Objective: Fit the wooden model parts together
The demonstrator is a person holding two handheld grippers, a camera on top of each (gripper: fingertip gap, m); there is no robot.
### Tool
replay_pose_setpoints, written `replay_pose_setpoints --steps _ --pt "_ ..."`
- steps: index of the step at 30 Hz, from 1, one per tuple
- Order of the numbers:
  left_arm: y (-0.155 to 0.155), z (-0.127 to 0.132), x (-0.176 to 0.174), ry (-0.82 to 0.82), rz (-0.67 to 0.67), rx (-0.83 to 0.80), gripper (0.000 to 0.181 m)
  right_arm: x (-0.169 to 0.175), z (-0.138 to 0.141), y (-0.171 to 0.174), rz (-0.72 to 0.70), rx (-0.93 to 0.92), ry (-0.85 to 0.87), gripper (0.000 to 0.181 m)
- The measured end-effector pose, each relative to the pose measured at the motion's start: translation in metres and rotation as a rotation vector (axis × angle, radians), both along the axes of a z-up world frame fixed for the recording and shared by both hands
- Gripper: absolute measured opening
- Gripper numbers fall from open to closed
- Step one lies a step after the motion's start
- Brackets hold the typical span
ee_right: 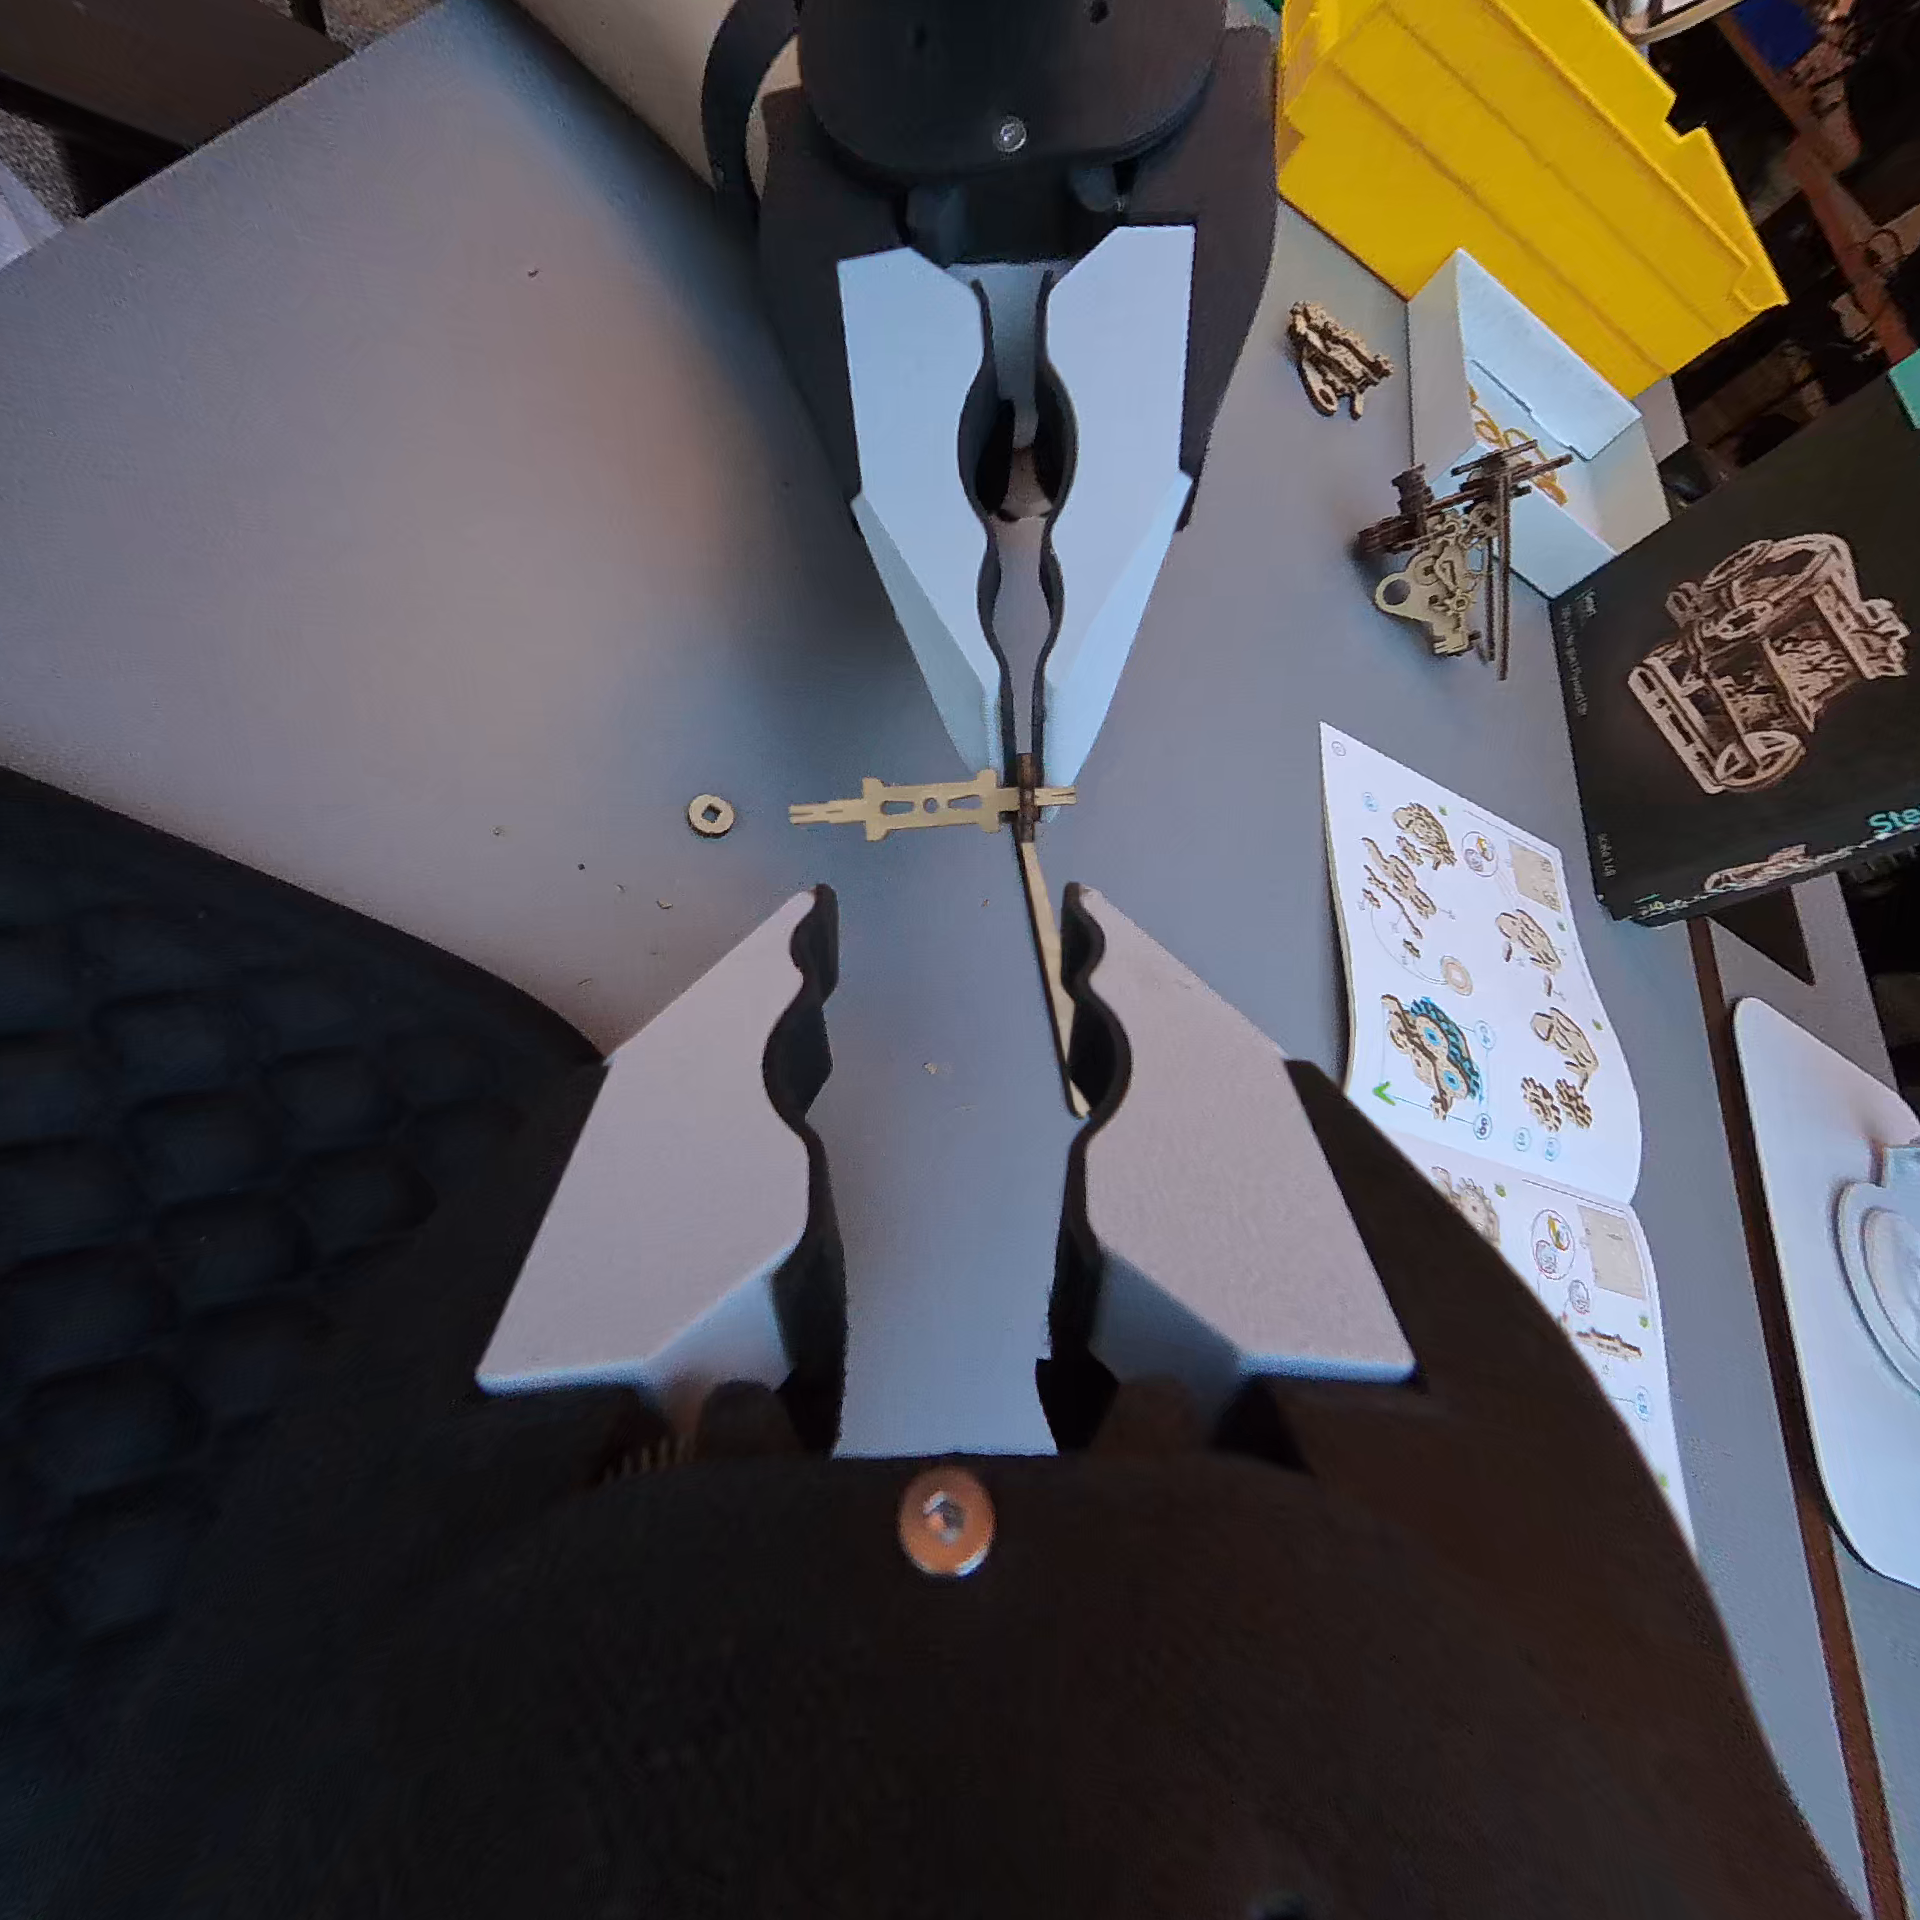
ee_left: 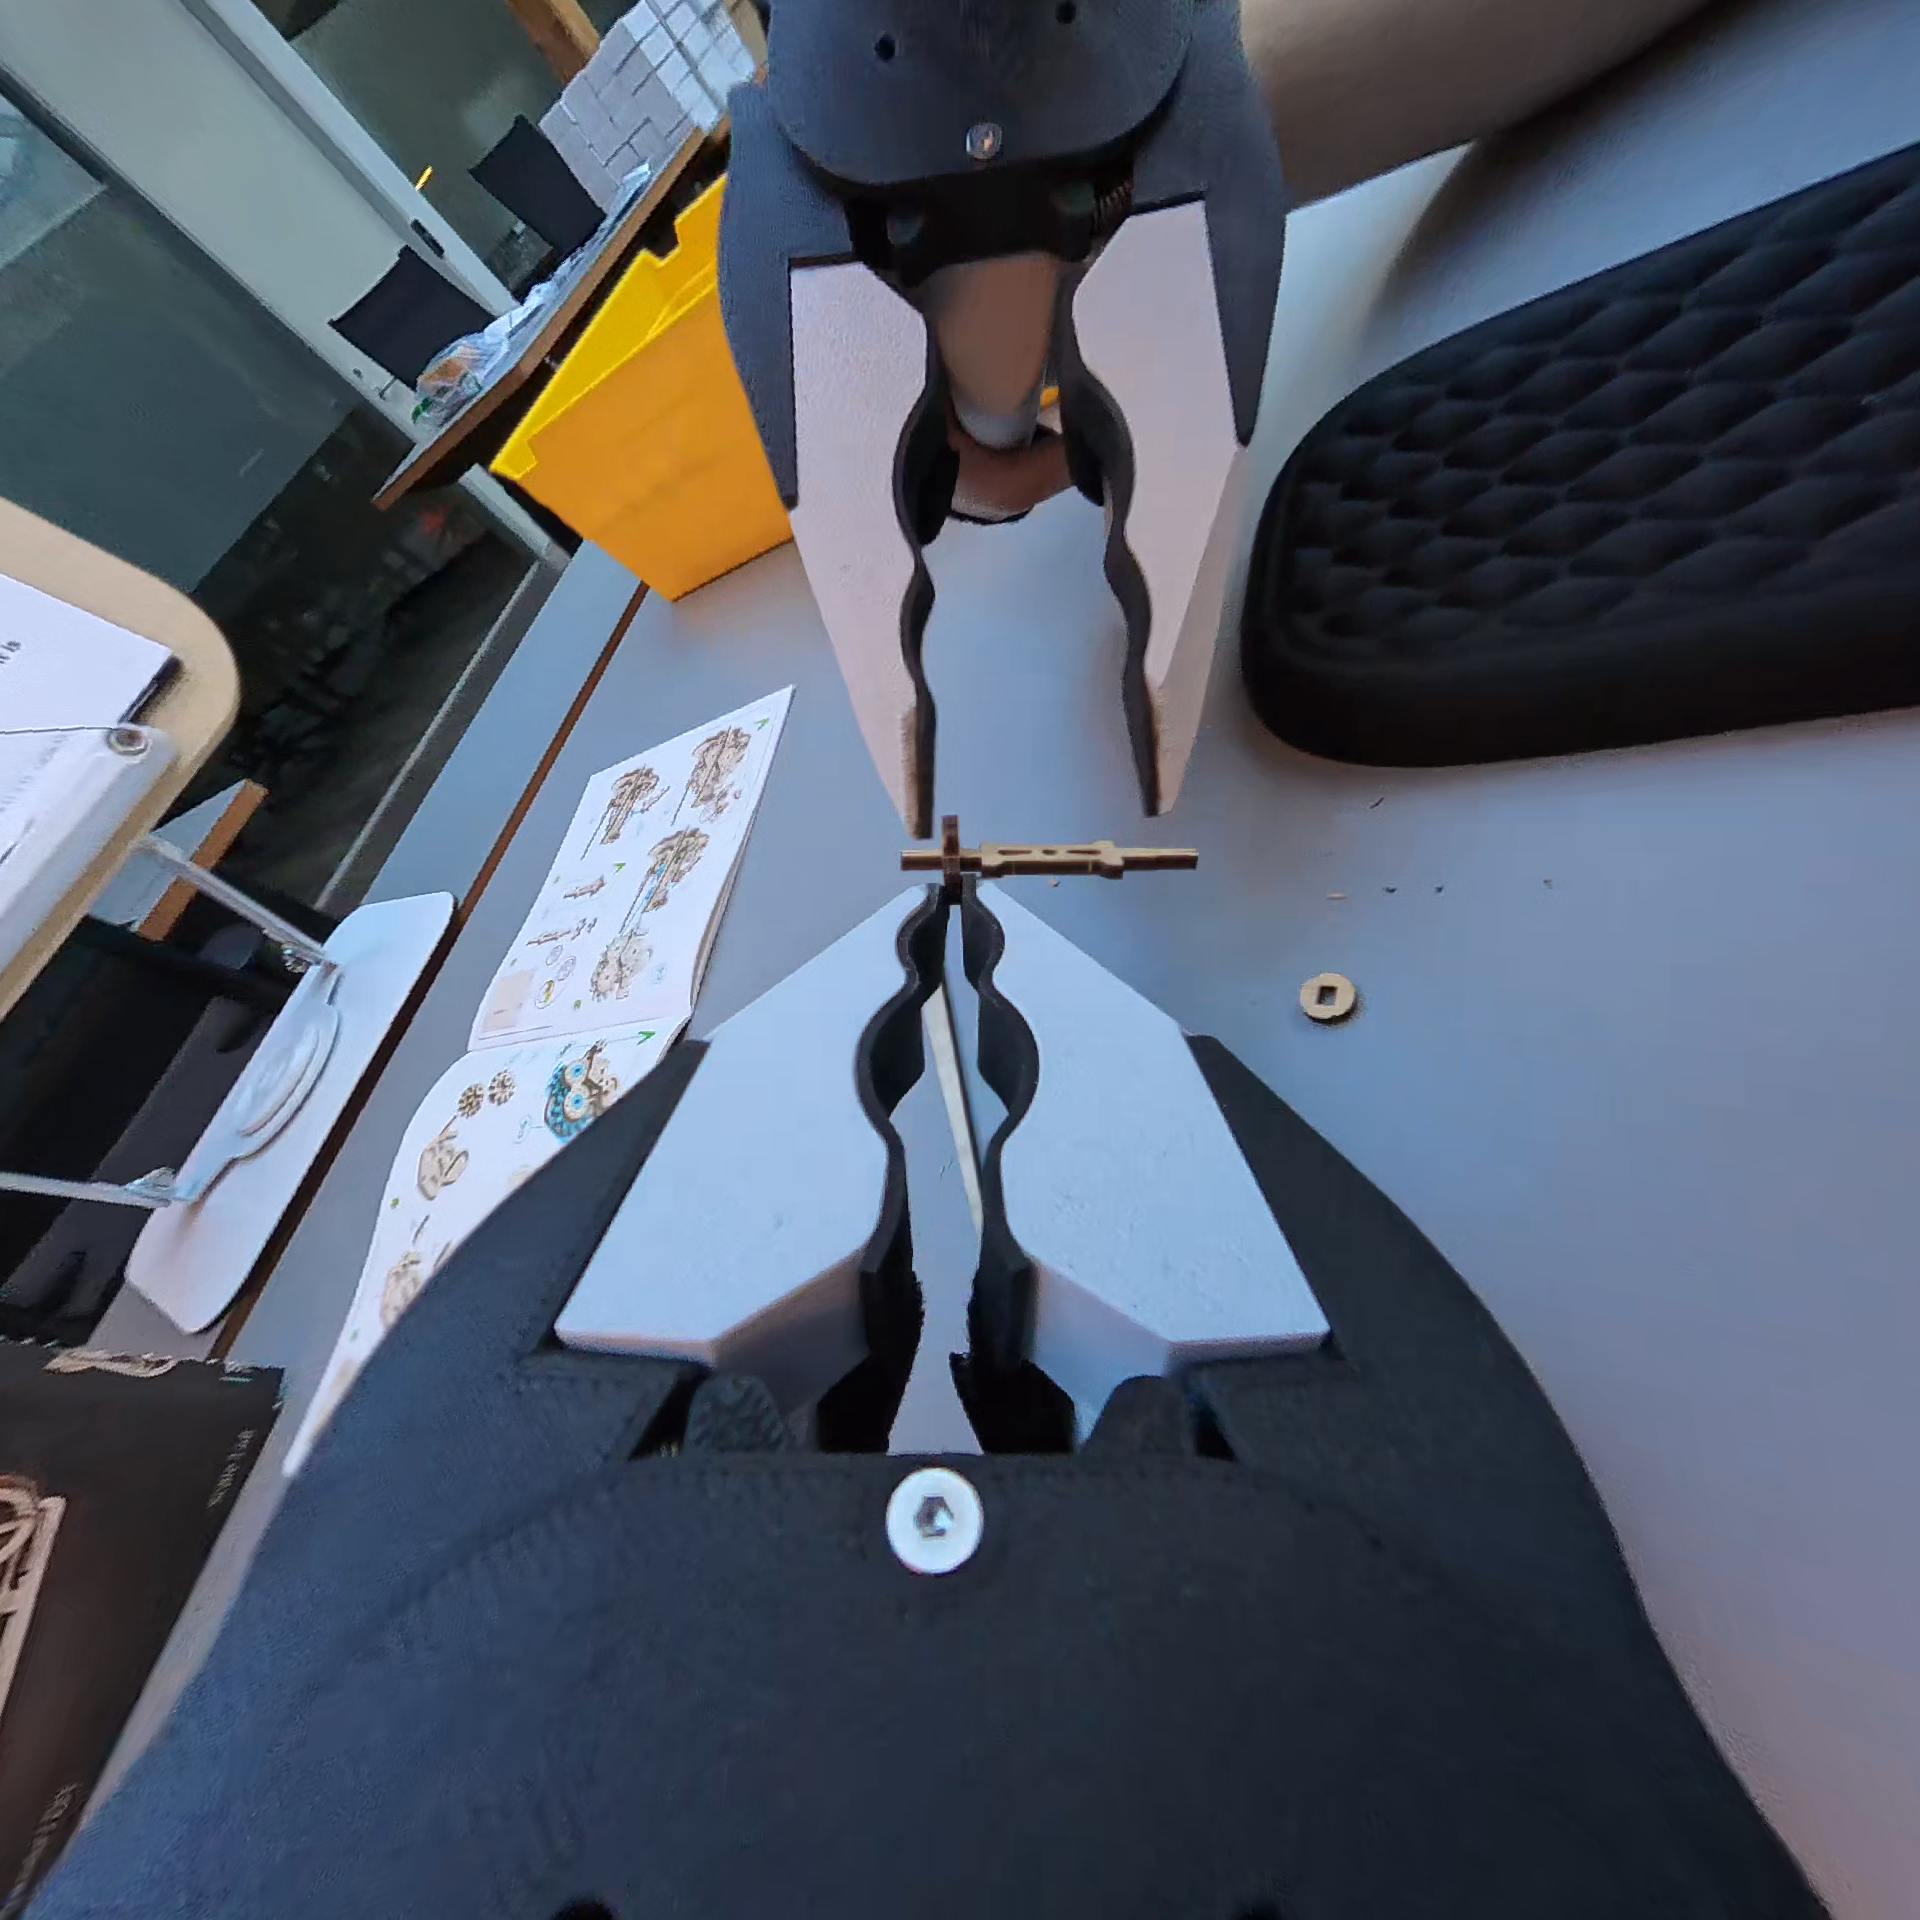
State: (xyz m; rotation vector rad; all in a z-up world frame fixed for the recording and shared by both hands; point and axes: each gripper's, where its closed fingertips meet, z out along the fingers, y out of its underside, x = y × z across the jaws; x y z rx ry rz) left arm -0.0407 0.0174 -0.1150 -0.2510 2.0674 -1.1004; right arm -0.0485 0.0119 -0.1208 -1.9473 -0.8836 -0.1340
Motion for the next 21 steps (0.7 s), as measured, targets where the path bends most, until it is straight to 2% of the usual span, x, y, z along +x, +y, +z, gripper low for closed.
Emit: replay_pose_setpoints --steps 1,4,7,11,15,21 --pt "-0.002 0.003 -0.002 0.007 -0.019 -0.033 0.0 -0.001 0.001 0.001 0.0 0.009 0.013 0.041" --pt "-0.003 0.006 -0.002 0.046 -0.027 -0.101 0.0 -0.004 0.002 0.006 -0.018 0.04 0.015 0.04" --pt "-0.003 0.005 -0.001 0.064 -0.019 -0.116 0.0 -0.006 0.002 0.008 -0.03 0.038 0.007 0.03" --pt "-0.004 0.003 -0.002 0.08 -0.024 -0.114 0.0 -0.005 0.0 0.011 -0.062 0.026 0.006 0.035" --pt "-0.007 -0.003 -0.003 0.098 -0.031 -0.101 0.0 -0.008 -0.006 0.009 -0.05 -0.012 0.003 0.033" --pt "-0.005 -0.007 -0.001 0.136 -0.028 -0.113 0.003 -0.006 -0.009 0.008 -0.075 -0.06 0.088 0.031"
